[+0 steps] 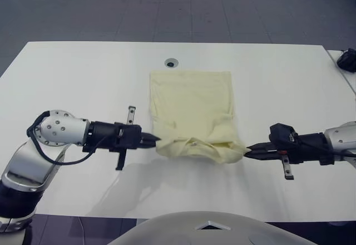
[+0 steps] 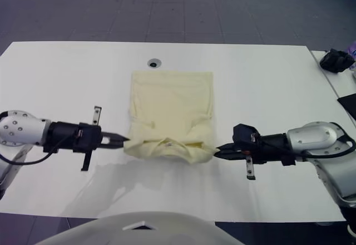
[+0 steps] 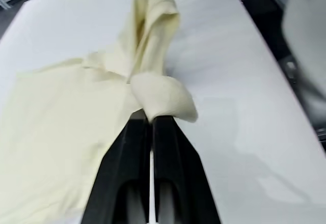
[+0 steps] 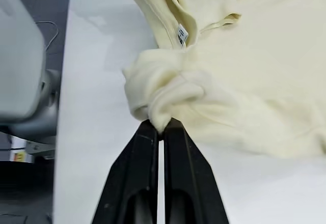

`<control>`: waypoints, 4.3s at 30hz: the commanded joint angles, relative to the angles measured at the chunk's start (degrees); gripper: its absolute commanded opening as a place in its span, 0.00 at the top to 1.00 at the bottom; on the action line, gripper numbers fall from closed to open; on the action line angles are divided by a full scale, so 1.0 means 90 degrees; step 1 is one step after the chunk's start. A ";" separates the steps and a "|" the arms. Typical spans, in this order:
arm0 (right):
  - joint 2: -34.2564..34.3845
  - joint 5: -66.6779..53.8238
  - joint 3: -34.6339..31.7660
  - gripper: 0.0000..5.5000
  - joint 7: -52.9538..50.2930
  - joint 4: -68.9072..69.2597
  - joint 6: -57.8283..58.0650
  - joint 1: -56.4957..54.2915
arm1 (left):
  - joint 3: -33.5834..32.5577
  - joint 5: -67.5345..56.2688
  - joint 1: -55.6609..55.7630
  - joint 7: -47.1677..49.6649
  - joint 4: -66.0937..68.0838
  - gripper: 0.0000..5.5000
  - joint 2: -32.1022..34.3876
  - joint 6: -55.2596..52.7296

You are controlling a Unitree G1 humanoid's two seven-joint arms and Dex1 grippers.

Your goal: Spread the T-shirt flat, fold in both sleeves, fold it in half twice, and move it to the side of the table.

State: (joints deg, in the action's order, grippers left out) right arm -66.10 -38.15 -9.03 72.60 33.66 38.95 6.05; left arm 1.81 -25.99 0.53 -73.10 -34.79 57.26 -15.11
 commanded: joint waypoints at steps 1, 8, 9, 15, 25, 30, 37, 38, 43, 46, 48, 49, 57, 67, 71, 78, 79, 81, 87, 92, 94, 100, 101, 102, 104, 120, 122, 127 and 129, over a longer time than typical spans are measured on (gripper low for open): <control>-0.0387 -0.0865 -0.0505 1.00 0.0204 0.0085 0.0839 -0.0172 | -0.0546 -0.0507 -0.0084 -0.0234 -0.0282 1.00 0.0484 -0.0414; 0.0277 -0.0732 0.0798 1.00 -0.0088 -0.1646 0.1392 -0.2447 | 0.0075 -0.0868 0.1774 -0.0841 0.1536 1.00 0.0263 -0.1180; 0.0504 -0.0409 0.1243 1.00 0.0012 -0.2199 0.1316 -0.3018 | 0.0341 -0.0768 0.2212 -0.1020 0.2059 1.00 0.0084 -0.1244; 0.2081 0.1297 0.2940 1.00 0.0699 -0.5769 0.0454 -0.5634 | 0.1692 0.0316 0.4807 -0.1852 0.5903 1.00 -0.1332 -0.1251; 0.3620 0.2908 0.3307 1.00 0.0830 -1.0121 -0.1470 -0.7323 | 0.2001 0.1936 0.6692 -0.0897 1.0551 1.00 -0.3138 0.0283; 0.3853 0.3359 0.2903 1.00 0.0321 -1.1423 -0.2108 -0.7689 | 0.1571 0.2250 0.6932 -0.0092 1.1632 1.00 -0.3503 0.0776; 0.4161 0.3653 0.2263 1.00 -0.0450 -1.2083 -0.2017 -0.7679 | 0.1199 0.2689 0.6606 0.0874 1.2193 1.00 -0.3638 0.0679; 0.4228 0.3585 0.2079 1.00 -0.0616 -1.2145 -0.1860 -0.7672 | 0.1094 0.2663 0.6533 0.0897 1.2229 0.95 -0.3636 0.0546; 0.4493 0.3037 0.0957 0.93 -0.1502 -1.2302 -0.0978 -0.7605 | 0.0352 0.2381 0.6289 0.1410 1.2269 0.81 -0.3792 0.0177; 0.4512 0.2783 0.0401 0.84 -0.1989 -1.2285 -0.0726 -0.7556 | -0.0150 0.2172 0.6396 0.1999 1.2271 0.71 -0.3933 0.0019; 0.4495 0.2551 -0.0063 0.78 -0.2602 -1.2290 -0.0680 -0.7566 | -0.0474 0.2045 0.6462 0.2480 1.2280 0.65 -0.3979 -0.0028; 0.4493 0.2512 -0.0224 0.75 -0.2944 -1.2286 -0.0759 -0.7555 | -0.0583 0.2026 0.6472 0.2720 1.2280 0.62 -0.3998 -0.0018; 0.4512 0.2979 -0.0086 0.51 -0.2830 -1.1824 -0.1802 -0.7572 | -0.0758 0.2244 0.6472 0.3439 1.1695 0.36 -0.3952 0.1086; 0.5411 0.3354 0.0469 0.79 -0.2530 -1.1422 -0.2123 -0.6789 | 0.0613 0.2946 0.4210 0.2932 0.8817 0.47 -0.4453 0.1721; 0.5159 0.3515 0.0331 0.91 -0.3634 -1.1809 -0.2374 -0.6225 | 0.1275 0.3700 0.3909 0.3312 0.9414 0.59 -0.4579 0.2162; 0.5046 0.3455 0.0305 1.00 -0.3359 -1.1796 -0.2324 -0.5874 | 0.1353 0.3664 0.4166 0.3330 1.0112 0.82 -0.4692 0.2528; 0.5067 0.3284 0.0187 1.00 -0.3156 -1.1682 -0.2275 -0.5953 | 0.1362 0.3617 0.4179 0.3170 1.0041 0.79 -0.4681 0.2647; 0.5096 0.2903 -0.0111 1.00 -0.2861 -1.1395 -0.2165 -0.6108 | 0.1374 0.3521 0.4193 0.2804 0.9830 0.76 -0.4635 0.2782; 0.4839 0.2210 -0.0917 0.84 -0.3784 -0.9396 -0.1788 -0.5684 | 0.1308 0.3503 0.4361 0.2408 0.9066 0.59 -0.4262 0.2963; 0.4383 0.3481 0.0271 0.69 -0.4218 -0.7925 -0.1849 -0.4424 | 0.1098 0.3360 0.4296 0.2392 0.8349 0.44 -0.3987 0.2825; 0.4413 0.3554 0.0342 0.63 -0.4328 -0.7739 -0.1889 -0.4298 | 0.0945 0.3207 0.4149 0.2413 0.7791 0.37 -0.3885 0.2591; 0.4588 0.3236 0.0370 0.46 -0.3940 -0.7203 -0.2320 -0.4775 | 0.0853 0.2953 0.2596 0.2279 0.4703 0.19 -0.3263 0.1219; 0.4582 0.3246 0.0456 0.43 -0.3827 -0.7212 -0.2344 -0.4872 | 0.0920 0.2924 0.2299 0.2242 0.4249 0.16 -0.3188 0.0989; 0.4549 0.3338 0.0625 0.41 -0.3640 -0.7291 -0.2396 -0.4956 | 0.1010 0.2949 0.2026 0.2255 0.3880 0.14 -0.3136 0.0813; 0.4456 0.3805 0.1088 0.35 -0.3438 -0.7660 -0.2850 -0.5111 | 0.1197 0.3373 0.1687 0.2557 0.3585 0.08 -0.3056 0.0783; 0.3164 0.6303 0.3384 0.02 -0.2563 -0.8720 -0.6405 -0.4920 | 0.2485 0.5258 0.2707 0.2833 0.5712 0.02 -0.2224 0.3000; 0.2997 0.6075 0.3290 0.02 -0.2131 -0.7931 -0.5832 -0.4582 | 0.2749 0.5482 0.3515 0.2826 0.6819 0.02 -0.2315 0.3794; 0.3106 0.5130 0.3239 0.02 -0.1274 -0.5497 -0.4132 -0.3530 | 0.3473 0.6586 0.5742 0.3835 0.9813 0.02 -0.2799 0.5081; 0.3394 0.4860 0.3272 0.02 -0.1382 -0.4855 -0.3777 -0.3235 | 0.3772 0.7037 0.6346 0.4415 1.0675 0.02 -0.3032 0.5176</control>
State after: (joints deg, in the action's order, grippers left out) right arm -38.44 9.61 19.13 57.44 -21.73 -3.08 -30.43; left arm 30.21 28.32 47.30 -40.62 45.48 33.25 28.14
